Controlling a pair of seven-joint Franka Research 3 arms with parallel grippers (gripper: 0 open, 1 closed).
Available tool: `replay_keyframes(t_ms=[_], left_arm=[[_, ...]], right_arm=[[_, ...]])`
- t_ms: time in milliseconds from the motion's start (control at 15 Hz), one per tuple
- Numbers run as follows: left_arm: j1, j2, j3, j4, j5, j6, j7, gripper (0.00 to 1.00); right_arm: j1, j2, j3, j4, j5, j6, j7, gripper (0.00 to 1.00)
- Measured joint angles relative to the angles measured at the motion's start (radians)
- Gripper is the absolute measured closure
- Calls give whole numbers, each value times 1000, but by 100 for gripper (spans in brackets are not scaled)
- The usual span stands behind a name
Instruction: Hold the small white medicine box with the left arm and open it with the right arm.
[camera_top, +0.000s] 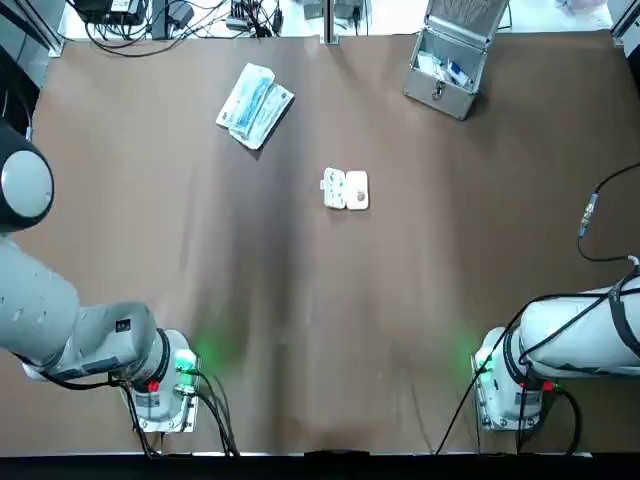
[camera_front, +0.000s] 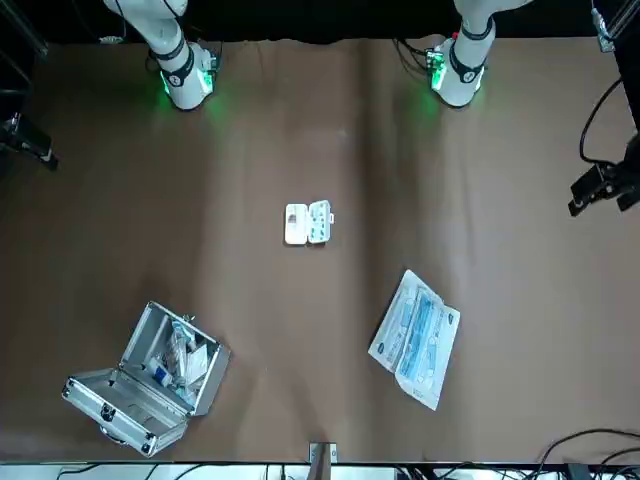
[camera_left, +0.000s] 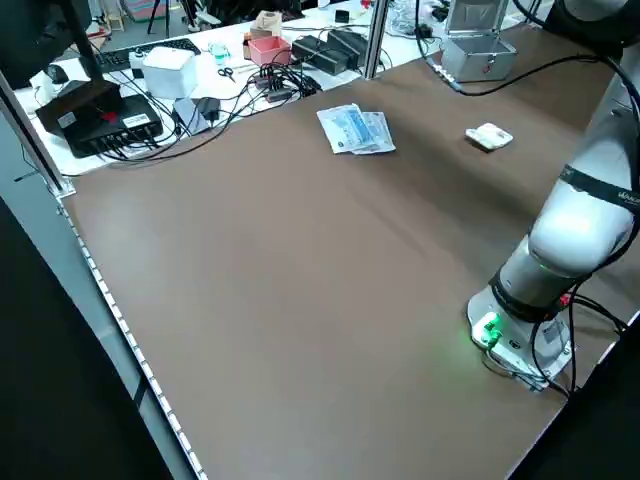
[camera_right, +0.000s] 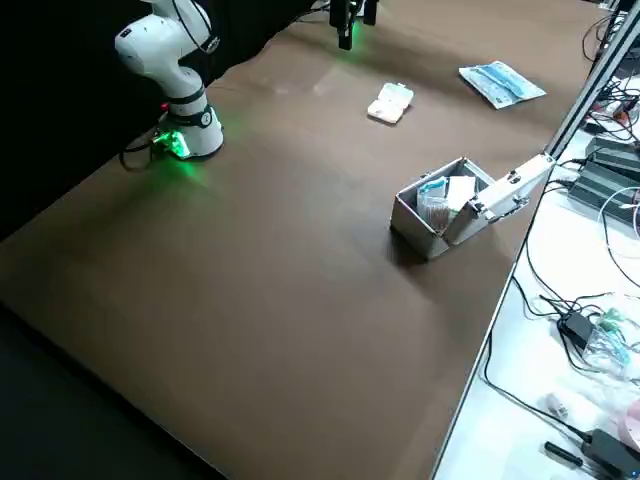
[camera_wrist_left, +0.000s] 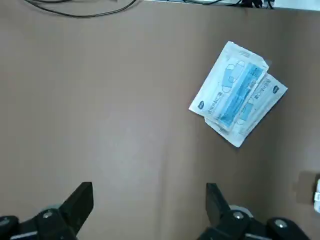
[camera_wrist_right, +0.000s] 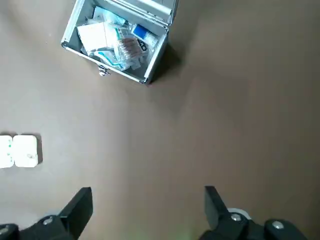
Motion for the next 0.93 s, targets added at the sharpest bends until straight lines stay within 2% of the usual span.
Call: replay_keyframes(t_ms=[333, 933], left_arm=[[-1, -5, -39, -2, 0, -2, -27, 0], [-1, -5, -41, -8, 0, -2, -26, 0]], right_arm=[[0, 0, 0, -6, 1, 0, 0, 1], [0, 0, 0, -10, 1, 0, 0, 1]])
